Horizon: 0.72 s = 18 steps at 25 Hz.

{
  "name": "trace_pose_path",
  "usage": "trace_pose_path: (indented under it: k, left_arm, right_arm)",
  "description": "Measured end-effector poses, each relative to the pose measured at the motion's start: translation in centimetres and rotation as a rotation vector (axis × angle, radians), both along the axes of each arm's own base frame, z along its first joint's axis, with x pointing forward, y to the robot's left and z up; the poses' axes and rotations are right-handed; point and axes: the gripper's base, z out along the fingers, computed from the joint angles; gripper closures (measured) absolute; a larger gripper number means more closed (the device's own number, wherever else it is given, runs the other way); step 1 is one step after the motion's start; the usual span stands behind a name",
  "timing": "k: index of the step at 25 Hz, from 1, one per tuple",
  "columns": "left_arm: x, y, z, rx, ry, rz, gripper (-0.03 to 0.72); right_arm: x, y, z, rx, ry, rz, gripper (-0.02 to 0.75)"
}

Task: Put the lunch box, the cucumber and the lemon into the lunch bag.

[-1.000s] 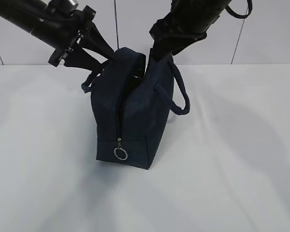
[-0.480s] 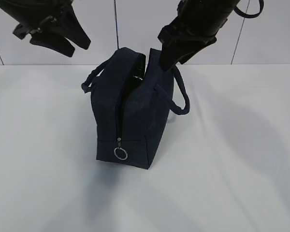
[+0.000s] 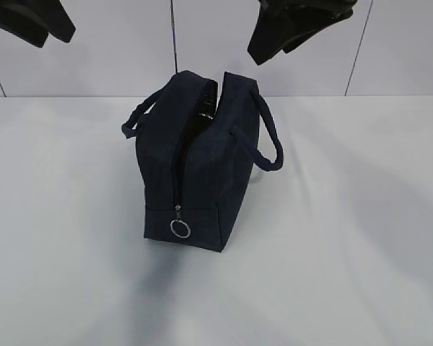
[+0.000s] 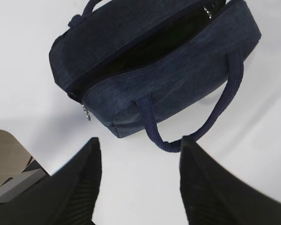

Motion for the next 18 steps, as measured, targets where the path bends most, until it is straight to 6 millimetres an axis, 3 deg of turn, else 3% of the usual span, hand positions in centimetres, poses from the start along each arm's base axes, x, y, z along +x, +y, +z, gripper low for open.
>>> trace_pose_path:
  k: [12,18]
  left_arm:
    - [-2.1,0.5,2.7,-0.005,-0.072,0.001,0.38]
    - [-3.0,0.6,3.8,-0.01,-0.101,0.001,0.38]
  right_arm:
    - [-5.6,-2.5,-0.5,0.101,-0.131,-0.075,0.335]
    - [-8.7,-4.1,-3.0,0.178,-0.224,-0.152,0.335]
